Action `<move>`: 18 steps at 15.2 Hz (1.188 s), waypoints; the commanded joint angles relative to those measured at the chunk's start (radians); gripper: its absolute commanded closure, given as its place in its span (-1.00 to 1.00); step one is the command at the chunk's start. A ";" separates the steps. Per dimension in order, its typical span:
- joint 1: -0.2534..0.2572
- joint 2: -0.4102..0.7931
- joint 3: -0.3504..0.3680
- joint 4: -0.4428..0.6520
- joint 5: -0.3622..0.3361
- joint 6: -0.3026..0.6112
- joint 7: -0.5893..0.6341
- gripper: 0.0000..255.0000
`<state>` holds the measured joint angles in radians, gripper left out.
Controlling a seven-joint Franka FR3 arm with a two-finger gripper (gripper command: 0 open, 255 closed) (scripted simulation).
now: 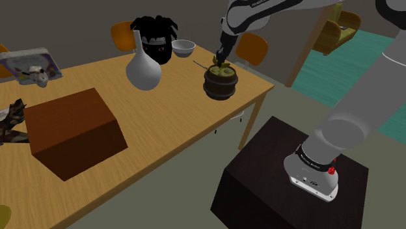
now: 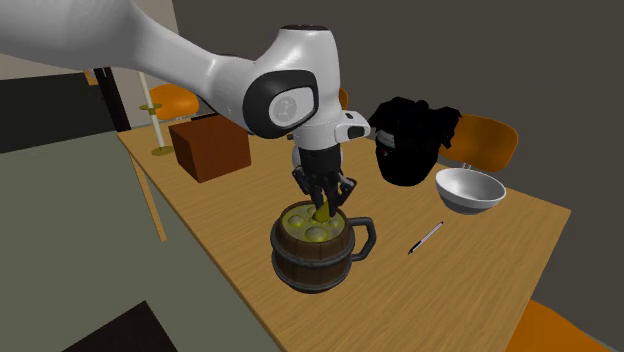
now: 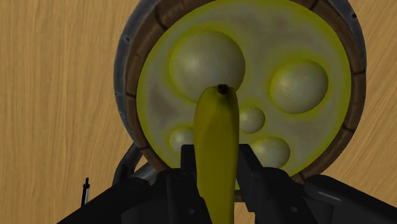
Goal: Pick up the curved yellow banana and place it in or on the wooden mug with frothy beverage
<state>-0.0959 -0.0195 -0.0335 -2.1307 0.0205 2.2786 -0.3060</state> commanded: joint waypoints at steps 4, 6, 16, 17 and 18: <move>0.000 0.000 0.000 0.000 0.000 0.000 0.000 -1.00; 0.000 0.000 0.000 0.000 0.000 0.000 0.000 -1.00; -0.001 -0.065 0.000 0.054 -0.004 -0.119 0.003 -1.00; -0.001 -0.065 0.000 0.054 -0.004 -0.119 0.003 -1.00; -0.001 -0.065 0.000 0.054 -0.004 -0.119 0.003 -1.00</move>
